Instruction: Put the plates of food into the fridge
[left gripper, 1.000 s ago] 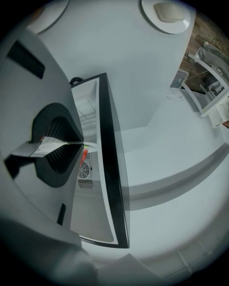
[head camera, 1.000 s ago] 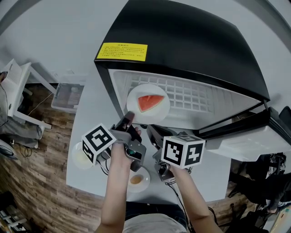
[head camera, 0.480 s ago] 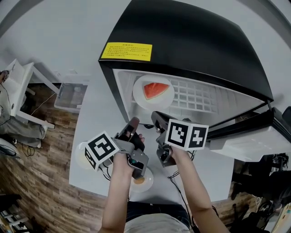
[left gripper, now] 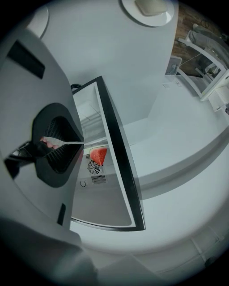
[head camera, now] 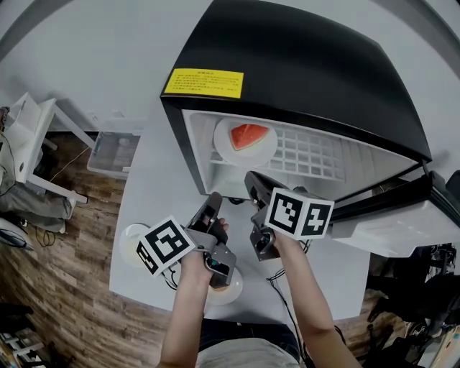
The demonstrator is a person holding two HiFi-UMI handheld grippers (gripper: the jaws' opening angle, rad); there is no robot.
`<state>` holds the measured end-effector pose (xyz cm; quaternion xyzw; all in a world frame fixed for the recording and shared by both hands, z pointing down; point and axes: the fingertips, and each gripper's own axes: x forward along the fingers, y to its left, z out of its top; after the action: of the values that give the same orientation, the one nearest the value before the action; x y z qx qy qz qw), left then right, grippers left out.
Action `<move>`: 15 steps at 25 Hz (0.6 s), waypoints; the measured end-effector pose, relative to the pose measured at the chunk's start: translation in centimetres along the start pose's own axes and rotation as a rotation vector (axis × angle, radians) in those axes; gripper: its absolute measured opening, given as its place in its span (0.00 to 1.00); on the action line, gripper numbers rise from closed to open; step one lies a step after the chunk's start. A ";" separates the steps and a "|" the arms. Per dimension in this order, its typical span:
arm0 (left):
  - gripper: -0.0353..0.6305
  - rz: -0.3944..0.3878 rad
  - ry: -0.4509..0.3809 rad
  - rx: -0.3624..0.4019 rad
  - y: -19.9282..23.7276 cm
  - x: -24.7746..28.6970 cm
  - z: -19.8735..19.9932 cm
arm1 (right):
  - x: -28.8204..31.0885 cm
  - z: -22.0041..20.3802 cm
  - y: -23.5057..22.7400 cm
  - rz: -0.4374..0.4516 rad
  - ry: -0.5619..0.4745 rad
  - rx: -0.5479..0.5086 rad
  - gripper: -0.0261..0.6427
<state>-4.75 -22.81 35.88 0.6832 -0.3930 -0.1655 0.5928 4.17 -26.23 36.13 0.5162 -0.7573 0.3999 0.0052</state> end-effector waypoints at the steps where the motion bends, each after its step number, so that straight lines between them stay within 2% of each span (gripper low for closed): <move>1: 0.09 -0.004 -0.004 0.021 -0.2 -0.1 0.0 | -0.6 0.0 0.4 0.013 -0.023 -0.006 0.06; 3: 0.09 -0.030 -0.007 0.058 -0.9 -0.4 -0.1 | -1.9 0.0 1.1 0.023 -0.081 -0.038 0.06; 5: 0.09 -0.080 -0.012 0.119 -2.3 -0.6 -0.3 | -3.5 -0.2 1.5 -0.006 -0.145 -0.111 0.06; 7: 0.09 -0.117 -0.024 0.239 -3.6 -0.9 -0.6 | -5.2 -0.7 1.9 -0.057 -0.208 -0.209 0.06; 10: 0.08 -0.124 -0.056 0.476 -4.8 -1.7 -1.6 | -7.7 -2.1 2.3 -0.102 -0.279 -0.297 0.06; 12: 0.09 -0.117 -0.067 0.601 -5.1 -2.4 -2.6 | -9.2 -3.4 2.3 -0.107 -0.301 -0.299 0.06; 15: 0.09 -0.101 -0.080 0.724 -4.9 -3.6 -4.2 | -10.9 -5.4 1.4 -0.140 -0.300 -0.254 0.06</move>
<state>-2.45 -17.32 31.43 0.8602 -0.4150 -0.0713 0.2876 5.96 -14.25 34.33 0.6168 -0.7560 0.2185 -0.0149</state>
